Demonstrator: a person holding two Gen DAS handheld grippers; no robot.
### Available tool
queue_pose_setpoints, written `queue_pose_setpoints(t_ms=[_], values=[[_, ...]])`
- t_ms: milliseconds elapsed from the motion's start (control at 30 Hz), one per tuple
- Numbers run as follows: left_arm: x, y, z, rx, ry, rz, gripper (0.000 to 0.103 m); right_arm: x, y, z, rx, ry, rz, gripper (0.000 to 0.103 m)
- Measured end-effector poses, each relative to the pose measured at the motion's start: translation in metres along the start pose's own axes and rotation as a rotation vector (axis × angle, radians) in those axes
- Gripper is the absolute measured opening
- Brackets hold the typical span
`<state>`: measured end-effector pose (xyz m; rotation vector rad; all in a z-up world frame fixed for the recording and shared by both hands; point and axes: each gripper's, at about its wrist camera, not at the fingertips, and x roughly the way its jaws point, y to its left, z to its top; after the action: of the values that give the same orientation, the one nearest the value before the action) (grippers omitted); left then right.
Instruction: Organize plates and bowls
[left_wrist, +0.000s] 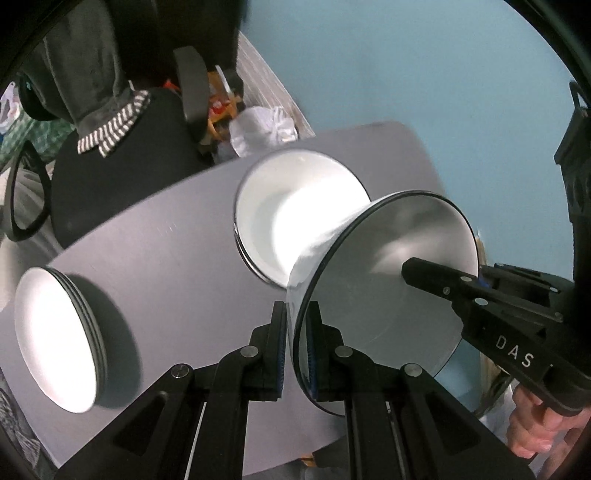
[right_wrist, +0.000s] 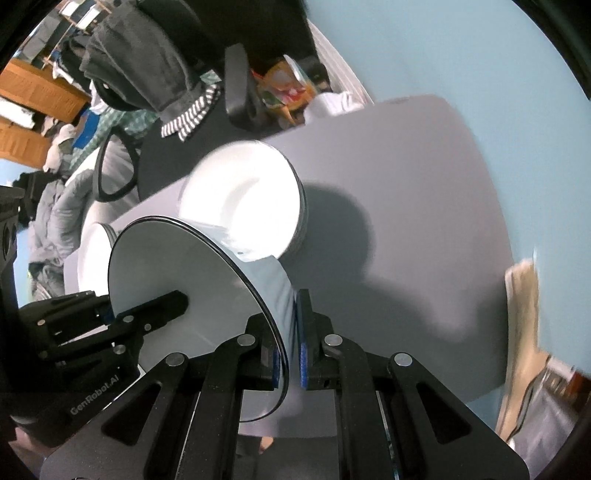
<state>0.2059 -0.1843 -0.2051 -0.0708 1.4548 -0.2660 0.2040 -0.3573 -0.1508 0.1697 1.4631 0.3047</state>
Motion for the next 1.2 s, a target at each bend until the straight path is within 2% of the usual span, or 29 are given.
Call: queue_pose_setpoints(t_ms=[233, 467, 1000, 1100, 1200], values=[[0.005, 0.014, 0.026, -0.034, -0.004, 0.020, 0.009, 0.008, 0.008, 0.034, -0.038, 0.002, 0.002, 0.008], [0.017, 0.022, 0.046, -0.068, 0.012, 0.051, 0.009, 0.021, 0.008, 0.051, -0.063, 0.043, 0.010, 0.007], [0.031, 0.026, 0.063, -0.064, 0.015, 0.128, 0.009, 0.041, 0.007, 0.071, -0.085, 0.145, -0.003, 0.008], [0.032, 0.026, 0.062, -0.053, 0.019, 0.167, 0.012, 0.040, 0.010, 0.070, -0.101, 0.158, -0.017, 0.012], [0.035, 0.028, 0.062, -0.059, 0.027, 0.168, 0.015, 0.039, 0.012, 0.072, -0.103, 0.179, -0.038, 0.013]])
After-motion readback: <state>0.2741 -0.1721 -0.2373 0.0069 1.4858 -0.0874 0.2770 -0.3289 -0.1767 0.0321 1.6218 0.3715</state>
